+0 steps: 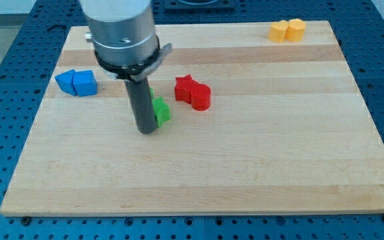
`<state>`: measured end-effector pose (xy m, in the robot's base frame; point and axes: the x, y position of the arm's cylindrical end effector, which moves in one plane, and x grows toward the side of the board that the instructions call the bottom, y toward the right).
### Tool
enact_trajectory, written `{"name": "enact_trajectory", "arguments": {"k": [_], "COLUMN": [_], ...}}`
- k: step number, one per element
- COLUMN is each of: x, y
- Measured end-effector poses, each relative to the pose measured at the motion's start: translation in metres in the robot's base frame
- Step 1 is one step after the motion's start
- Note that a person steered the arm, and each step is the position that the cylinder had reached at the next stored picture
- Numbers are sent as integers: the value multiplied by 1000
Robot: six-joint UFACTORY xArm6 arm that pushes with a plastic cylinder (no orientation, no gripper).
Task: Move the green blocks parallel to the right of the blue blocks
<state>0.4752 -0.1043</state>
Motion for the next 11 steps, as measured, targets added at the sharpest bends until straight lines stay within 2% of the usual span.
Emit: {"name": "enact_trajectory", "arguments": {"k": [2, 3, 4, 5, 6, 8, 9, 11], "x": [-39, -29, 2, 4, -3, -28, -40, -38], "y": [-9, -9, 0, 55, 72, 39, 2, 8]}}
